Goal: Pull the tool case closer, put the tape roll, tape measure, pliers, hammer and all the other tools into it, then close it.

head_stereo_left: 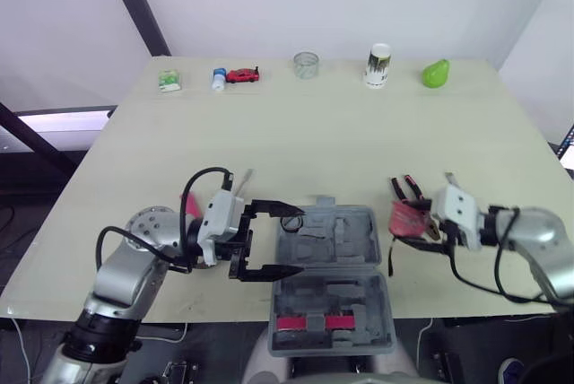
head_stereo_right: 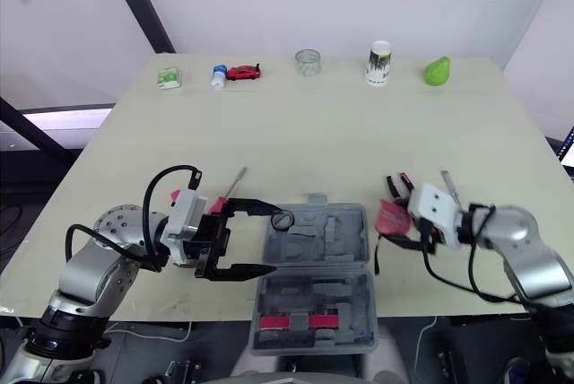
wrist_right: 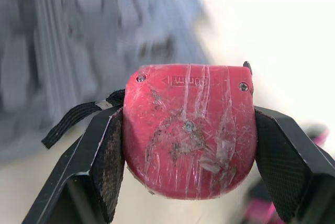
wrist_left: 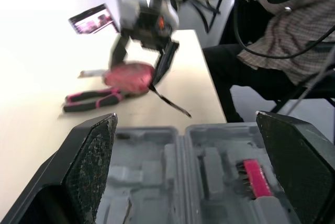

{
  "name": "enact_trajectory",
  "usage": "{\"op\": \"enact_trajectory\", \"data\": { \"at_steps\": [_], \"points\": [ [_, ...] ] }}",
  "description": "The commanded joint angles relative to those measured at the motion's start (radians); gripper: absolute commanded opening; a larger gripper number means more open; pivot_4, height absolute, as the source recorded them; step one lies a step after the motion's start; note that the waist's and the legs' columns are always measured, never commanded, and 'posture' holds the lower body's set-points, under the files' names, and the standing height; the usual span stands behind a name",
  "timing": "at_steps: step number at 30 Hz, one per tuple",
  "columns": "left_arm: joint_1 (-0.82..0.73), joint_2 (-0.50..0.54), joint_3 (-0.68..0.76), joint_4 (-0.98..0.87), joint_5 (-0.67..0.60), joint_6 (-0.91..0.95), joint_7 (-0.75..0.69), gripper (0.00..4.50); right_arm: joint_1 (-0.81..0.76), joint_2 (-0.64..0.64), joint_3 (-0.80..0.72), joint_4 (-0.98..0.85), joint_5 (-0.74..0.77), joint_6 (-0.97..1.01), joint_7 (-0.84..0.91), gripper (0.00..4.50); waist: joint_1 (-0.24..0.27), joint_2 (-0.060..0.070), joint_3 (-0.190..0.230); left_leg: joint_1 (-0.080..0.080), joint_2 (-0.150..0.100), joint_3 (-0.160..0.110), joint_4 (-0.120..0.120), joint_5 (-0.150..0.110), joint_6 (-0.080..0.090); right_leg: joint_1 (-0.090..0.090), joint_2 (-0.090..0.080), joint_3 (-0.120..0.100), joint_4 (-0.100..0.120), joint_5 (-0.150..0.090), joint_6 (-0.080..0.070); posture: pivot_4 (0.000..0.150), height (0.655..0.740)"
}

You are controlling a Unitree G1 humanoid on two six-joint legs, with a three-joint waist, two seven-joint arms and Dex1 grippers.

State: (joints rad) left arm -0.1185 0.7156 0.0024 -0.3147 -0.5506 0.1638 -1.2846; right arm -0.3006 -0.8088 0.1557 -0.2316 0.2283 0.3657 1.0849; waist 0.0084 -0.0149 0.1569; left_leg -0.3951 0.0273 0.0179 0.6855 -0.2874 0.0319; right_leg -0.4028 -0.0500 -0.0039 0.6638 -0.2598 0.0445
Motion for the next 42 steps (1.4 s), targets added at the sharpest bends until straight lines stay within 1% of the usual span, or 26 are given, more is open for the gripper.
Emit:
{"op": "enact_trajectory", "data": {
  "at_steps": [1, 4, 8, 11, 14, 18, 22, 29, 33, 42],
  "points": [
    [0.023, 0.023, 0.05, -0.049, -0.003, 0.003, 0.035, 4.5, -0.071, -0.011, 0.07, -0.053, -0.017, 0.101, 0.031, 2.95, 0.006, 0.0, 0.0, 0.0, 0.0, 0.0, 0.0, 0.0, 0.0, 0.0, 0.0, 0.0, 0.0, 0.0, 0.0, 0.15, 0.74],
    [0.05, 0.038, 0.069, -0.052, 0.01, -0.002, 0.05, 4.5, -0.163, 0.008, 0.152, -0.053, -0.074, 0.168, 0.021, 2.95, 0.004, 0.0, 0.0, -0.001, -0.001, 0.001, 0.0, 0.0, 0.0, -0.001, -0.002, 0.0, -0.001, 0.0, 0.0, 0.15, 0.74],
    [0.085, 0.053, 0.111, -0.05, -0.011, -0.003, 0.054, 4.5, -0.3, 0.018, 0.319, -0.024, -0.265, 0.188, 0.008, 2.95, 0.001, 0.001, 0.0, -0.001, -0.001, 0.001, 0.0, 0.0, 0.0, -0.001, -0.002, 0.0, 0.0, 0.0, 0.0, 0.15, 0.74],
    [0.108, 0.09, 0.153, -0.029, -0.021, -0.011, 0.011, 4.5, -0.417, 0.056, 0.441, -0.021, -0.327, 0.349, 0.056, 2.95, 0.003, 0.0, 0.0, -0.002, -0.001, 0.001, 0.0, 0.0, 0.0, -0.003, -0.002, 0.0, 0.0, 0.0, 0.0, 0.15, 0.74],
    [0.115, 0.112, 0.177, -0.01, -0.03, -0.014, -0.011, 4.5, -0.47, 0.073, 0.505, -0.01, -0.376, 0.395, 0.077, 2.95, 0.002, 0.001, 0.001, -0.004, -0.002, 0.001, 0.0, 0.0, 0.0, -0.005, -0.002, 0.0, 0.001, 0.0, 0.0, 0.15, 0.74],
    [0.121, 0.122, 0.183, 0.008, -0.026, -0.019, -0.035, 4.5, -0.502, 0.08, 0.568, 0.004, -0.435, 0.439, 0.081, 2.95, 0.004, 0.001, 0.001, -0.005, -0.002, 0.002, 0.0, 0.0, 0.0, -0.005, -0.003, 0.0, 0.001, 0.0, 0.0, 0.15, 0.74],
    [0.12, 0.118, 0.182, 0.01, -0.029, -0.018, -0.047, 4.5, -0.499, 0.086, 0.605, -0.009, -0.468, 0.479, 0.095, 2.95, 0.001, 0.001, 0.001, -0.005, -0.003, 0.002, -0.001, 0.0, 0.0, -0.006, -0.002, 0.001, 0.001, 0.0, 0.0, 0.15, 0.74],
    [0.095, 0.111, 0.17, 0.029, -0.021, -0.023, -0.058, 4.5, -0.482, 0.135, 0.655, 0.023, -0.525, 0.413, 0.071, 2.95, -0.009, 0.001, 0.001, -0.005, -0.003, 0.002, -0.001, 0.0, 0.0, -0.006, -0.002, 0.001, 0.002, 0.0, 0.0, 0.15, 0.74],
    [0.086, 0.107, 0.164, 0.032, -0.019, -0.023, -0.061, 4.5, -0.489, 0.168, 0.662, 0.065, -0.541, 0.384, 0.068, 2.95, -0.019, 0.001, 0.001, -0.005, -0.003, 0.002, -0.001, 0.0, 0.0, -0.006, -0.002, 0.001, 0.002, 0.0, 0.0, 0.15, 0.74],
    [0.082, 0.1, 0.157, 0.021, -0.019, -0.014, -0.053, 4.5, -0.488, 0.225, 0.65, 0.143, -0.567, 0.309, 0.059, 2.95, -0.023, 0.001, 0.001, -0.005, -0.003, 0.002, -0.001, 0.0, 0.0, -0.007, -0.002, 0.001, 0.002, 0.0, 0.0, 0.15, 0.74]
  ]
}}
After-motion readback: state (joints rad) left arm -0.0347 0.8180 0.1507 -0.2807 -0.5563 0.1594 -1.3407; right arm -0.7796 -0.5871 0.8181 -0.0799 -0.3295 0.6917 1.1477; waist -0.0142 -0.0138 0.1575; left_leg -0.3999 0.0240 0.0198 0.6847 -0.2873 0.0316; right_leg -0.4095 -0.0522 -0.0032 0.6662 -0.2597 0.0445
